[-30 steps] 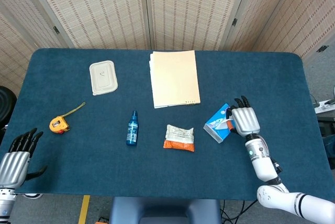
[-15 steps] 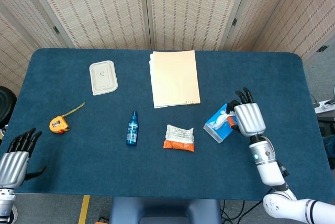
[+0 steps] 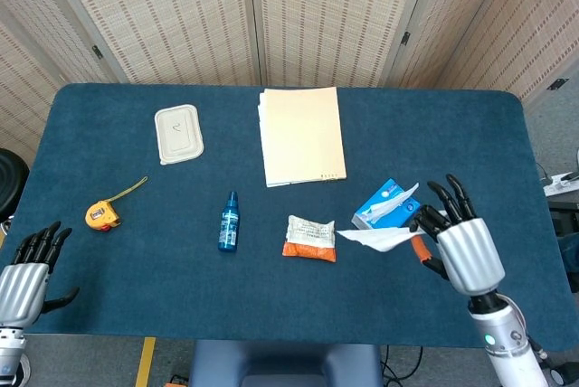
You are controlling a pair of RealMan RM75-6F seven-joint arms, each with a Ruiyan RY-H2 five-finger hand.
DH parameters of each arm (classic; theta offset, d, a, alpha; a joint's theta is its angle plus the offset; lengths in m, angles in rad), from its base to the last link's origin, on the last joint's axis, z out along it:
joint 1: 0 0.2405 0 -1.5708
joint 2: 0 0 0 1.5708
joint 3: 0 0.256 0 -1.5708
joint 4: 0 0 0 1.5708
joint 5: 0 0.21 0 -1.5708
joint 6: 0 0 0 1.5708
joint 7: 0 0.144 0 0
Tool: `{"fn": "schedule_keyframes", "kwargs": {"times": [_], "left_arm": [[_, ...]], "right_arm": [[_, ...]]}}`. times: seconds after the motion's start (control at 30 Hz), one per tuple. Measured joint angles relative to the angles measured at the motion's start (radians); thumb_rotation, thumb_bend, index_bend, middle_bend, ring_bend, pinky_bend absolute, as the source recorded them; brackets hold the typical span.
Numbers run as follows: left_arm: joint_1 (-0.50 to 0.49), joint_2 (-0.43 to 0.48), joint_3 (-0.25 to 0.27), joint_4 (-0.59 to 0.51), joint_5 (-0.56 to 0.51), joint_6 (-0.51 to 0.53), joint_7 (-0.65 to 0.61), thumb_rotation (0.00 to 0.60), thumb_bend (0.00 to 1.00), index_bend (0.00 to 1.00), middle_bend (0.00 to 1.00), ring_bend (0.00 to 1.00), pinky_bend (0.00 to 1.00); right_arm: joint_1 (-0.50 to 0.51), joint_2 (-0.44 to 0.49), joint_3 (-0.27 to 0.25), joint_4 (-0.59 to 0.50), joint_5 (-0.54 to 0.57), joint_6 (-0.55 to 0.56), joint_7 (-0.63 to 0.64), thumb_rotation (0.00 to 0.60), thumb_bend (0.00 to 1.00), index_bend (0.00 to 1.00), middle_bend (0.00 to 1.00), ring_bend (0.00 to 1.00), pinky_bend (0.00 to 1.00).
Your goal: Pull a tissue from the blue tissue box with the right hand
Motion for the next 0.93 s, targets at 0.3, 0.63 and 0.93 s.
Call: {"fn": "schedule_keyframes", "kwargs": {"times": [0.3,0.63,0.93], "left_arm": [[0.0,-0.004,-0.001,0.001,-0.003,0.0,0.011,0.6,0.26,0.0,0.0,0.0,0.12],[0.003,-0.008,-0.003,0.001,-0.007,0.004,0.027,0.6,0.26,0.0,0.0,0.0,0.12],[0.002,-0.009,0.001,-0.004,0.009,0.01,0.035,0.6,0.26,0.0,0.0,0.0,0.12]], "right_arm": [[-0.096,-0.063,-0.071,0.214,-0.06,0.067,0.144,0.6,0.43,0.65,0.44,0.13,0.0],[-0.15,-0.071,-0.096,0.303,-0.036,0.052,0.215,0.6,0.23,0.0,0.0,0.0,0.0],[-0.166,-0.043,-0.084,0.278,-0.022,0.033,0.209,0.6,0.19,0.0,0.0,0.0,0.0]]}}
